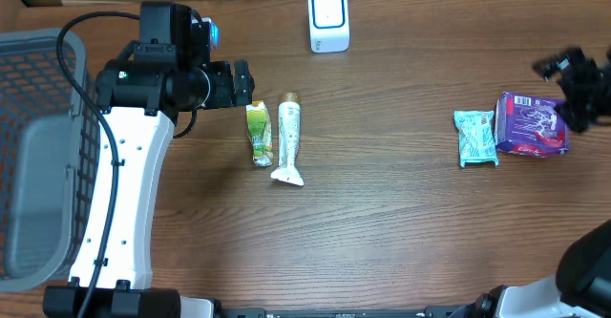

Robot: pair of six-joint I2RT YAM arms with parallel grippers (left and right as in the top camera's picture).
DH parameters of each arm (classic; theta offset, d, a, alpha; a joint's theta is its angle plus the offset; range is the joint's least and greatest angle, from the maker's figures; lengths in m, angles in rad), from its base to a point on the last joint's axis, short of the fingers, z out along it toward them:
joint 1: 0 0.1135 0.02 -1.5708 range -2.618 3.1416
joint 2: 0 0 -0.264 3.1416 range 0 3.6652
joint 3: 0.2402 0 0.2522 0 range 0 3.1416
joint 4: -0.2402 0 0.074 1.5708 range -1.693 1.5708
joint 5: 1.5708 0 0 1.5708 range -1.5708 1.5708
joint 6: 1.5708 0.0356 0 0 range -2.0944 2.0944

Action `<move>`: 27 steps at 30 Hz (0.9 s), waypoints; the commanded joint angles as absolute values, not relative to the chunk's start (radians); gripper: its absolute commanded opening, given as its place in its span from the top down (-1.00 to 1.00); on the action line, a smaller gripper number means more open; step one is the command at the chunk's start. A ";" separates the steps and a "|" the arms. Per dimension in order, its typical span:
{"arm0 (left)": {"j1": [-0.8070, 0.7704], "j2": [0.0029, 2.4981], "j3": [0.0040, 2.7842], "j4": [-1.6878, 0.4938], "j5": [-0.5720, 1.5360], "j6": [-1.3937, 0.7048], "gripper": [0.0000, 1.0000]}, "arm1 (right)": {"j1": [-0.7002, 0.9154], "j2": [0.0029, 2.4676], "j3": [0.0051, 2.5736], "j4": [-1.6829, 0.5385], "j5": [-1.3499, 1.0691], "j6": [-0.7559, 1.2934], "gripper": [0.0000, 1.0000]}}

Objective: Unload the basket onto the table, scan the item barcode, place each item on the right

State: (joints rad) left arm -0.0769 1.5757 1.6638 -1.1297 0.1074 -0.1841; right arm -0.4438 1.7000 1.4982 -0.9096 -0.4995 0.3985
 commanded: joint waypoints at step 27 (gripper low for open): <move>-0.079 1.584 1.671 -1.126 0.103 -0.180 -1.00 | 0.485 2.090 1.554 -0.621 -0.524 0.522 0.46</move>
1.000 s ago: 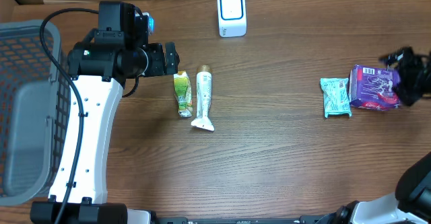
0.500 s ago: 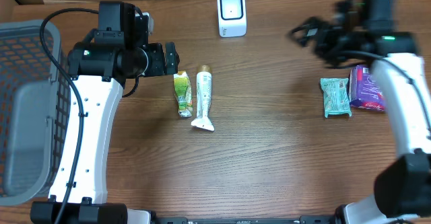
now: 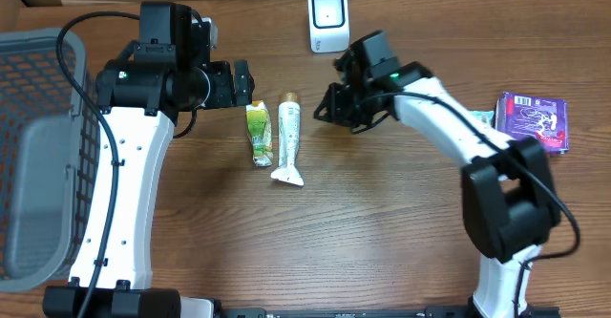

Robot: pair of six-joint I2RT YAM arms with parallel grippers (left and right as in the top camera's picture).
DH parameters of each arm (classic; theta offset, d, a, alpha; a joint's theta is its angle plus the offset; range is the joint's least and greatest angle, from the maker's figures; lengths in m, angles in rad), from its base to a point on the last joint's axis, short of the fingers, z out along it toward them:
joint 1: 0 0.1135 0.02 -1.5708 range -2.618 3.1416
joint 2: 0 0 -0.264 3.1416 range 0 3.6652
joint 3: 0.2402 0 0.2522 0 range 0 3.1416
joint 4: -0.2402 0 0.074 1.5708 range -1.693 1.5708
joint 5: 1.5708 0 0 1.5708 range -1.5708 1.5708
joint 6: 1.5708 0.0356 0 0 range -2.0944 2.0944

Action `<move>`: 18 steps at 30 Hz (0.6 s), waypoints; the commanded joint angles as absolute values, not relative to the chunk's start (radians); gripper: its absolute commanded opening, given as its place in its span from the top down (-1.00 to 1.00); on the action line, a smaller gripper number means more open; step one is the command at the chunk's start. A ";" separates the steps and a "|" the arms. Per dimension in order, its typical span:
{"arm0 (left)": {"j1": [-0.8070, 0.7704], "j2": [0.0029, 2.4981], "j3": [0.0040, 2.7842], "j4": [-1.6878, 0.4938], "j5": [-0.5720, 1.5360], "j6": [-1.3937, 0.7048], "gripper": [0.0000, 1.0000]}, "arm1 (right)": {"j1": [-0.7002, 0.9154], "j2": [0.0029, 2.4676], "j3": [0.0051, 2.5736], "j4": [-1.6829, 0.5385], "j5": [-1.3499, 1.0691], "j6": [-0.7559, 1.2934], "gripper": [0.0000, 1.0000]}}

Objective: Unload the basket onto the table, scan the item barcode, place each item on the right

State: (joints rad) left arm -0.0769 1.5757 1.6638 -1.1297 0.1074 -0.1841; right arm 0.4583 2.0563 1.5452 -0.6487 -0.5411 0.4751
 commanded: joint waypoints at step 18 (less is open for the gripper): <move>-0.079 1.584 1.671 -1.126 0.103 -0.180 -0.99 | 0.638 2.168 1.517 -0.610 -0.348 0.607 0.48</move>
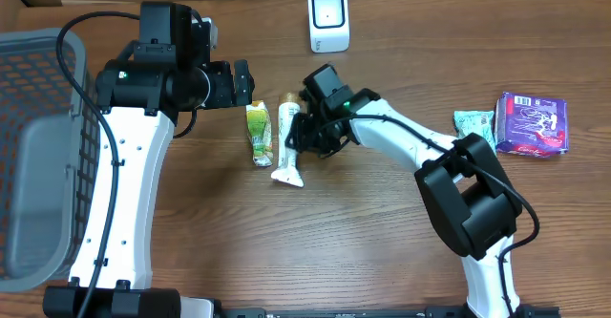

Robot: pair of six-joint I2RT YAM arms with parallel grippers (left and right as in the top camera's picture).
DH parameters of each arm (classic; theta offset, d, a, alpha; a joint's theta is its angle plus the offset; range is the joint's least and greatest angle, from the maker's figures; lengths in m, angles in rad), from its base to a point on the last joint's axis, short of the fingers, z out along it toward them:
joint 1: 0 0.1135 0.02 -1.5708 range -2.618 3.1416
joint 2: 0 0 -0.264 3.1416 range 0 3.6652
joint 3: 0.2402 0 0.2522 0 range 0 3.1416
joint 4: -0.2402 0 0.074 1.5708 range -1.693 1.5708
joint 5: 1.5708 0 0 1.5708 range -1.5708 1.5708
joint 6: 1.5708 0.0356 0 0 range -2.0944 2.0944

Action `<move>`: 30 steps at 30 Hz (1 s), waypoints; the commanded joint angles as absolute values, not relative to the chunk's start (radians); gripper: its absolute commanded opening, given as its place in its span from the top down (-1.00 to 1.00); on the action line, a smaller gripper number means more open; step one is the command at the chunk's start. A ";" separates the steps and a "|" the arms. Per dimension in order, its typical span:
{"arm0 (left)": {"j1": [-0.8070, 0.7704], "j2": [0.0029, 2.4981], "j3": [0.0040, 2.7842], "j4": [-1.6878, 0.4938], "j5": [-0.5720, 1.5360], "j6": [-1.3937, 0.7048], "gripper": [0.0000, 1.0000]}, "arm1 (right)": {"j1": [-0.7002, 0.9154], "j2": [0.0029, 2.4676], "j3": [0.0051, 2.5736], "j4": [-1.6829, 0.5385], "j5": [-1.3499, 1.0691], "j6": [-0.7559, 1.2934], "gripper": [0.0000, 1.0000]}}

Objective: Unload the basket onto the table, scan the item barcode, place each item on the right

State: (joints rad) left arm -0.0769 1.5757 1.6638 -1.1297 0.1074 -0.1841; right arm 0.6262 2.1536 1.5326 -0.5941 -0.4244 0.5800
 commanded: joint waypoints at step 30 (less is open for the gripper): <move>-0.079 1.584 1.671 -1.126 0.103 -0.180 -0.99 | 0.645 2.088 1.611 -0.968 0.216 0.149 0.32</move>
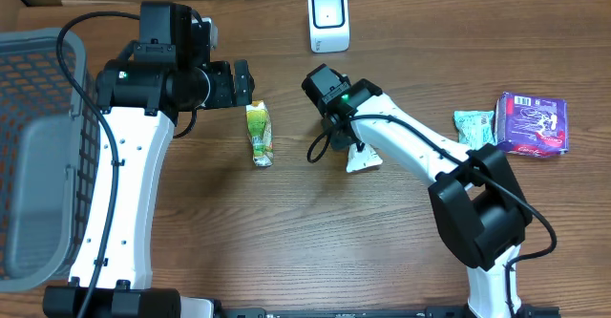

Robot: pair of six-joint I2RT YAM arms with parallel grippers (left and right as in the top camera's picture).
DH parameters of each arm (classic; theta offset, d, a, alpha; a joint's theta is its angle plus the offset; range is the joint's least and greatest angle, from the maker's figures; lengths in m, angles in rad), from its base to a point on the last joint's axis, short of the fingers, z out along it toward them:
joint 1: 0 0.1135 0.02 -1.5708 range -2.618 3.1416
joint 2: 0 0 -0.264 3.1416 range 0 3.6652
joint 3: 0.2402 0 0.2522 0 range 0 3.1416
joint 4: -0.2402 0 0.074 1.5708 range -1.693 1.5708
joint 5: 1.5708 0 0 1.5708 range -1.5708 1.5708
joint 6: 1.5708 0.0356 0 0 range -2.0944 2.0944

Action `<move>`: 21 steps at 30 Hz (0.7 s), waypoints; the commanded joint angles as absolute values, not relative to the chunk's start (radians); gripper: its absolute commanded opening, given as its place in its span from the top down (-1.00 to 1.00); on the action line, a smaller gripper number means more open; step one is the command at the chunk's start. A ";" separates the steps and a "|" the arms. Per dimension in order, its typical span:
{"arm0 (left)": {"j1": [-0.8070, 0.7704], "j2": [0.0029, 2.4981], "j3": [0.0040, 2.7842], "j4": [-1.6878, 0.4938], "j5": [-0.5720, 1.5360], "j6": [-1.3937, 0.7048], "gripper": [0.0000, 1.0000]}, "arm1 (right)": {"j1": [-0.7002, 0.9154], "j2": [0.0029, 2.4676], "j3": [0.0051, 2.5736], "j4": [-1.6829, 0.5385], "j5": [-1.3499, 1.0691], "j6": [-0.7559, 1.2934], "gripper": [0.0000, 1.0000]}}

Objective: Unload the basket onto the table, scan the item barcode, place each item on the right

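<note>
The white scanner (328, 19) stands at the back middle of the table. My right gripper (349, 142) is in front of it, shut on the white tube (364, 159). Only the tube's flat crimped end shows from under the wrist. A green packet (259, 134) lies to the left, alone on the wood. My left gripper (244, 82) hovers just behind the green packet, open and holding nothing.
A grey mesh basket (38, 146) fills the left edge. A teal packet (474, 125) and a purple packet (533, 123) lie side by side at the right. The right arm's links stretch from the front right toward the table's middle.
The white tube has left its place beside the green packet and is now to the right, in my right gripper, closer to the scanner. The left arm has not moved.
My right gripper began at the far right by the purple packet. Then it was near the scanner, then down on the white tube next to the green packet. Now it holds the tube to the right of there. The left arm stayed still throughout.
</note>
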State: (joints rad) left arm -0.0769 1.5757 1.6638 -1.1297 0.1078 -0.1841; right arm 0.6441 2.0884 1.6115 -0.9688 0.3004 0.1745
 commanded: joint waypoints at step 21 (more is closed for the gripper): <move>-0.079 1.584 1.671 -1.126 0.103 -0.180 -0.99 | 0.162 2.028 1.653 -1.058 -0.648 -0.195 -1.00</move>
State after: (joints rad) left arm -0.0769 1.5757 1.6638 -1.1294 0.1074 -0.1841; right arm 0.1680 2.0228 1.6493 -1.0515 -0.4652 -0.0502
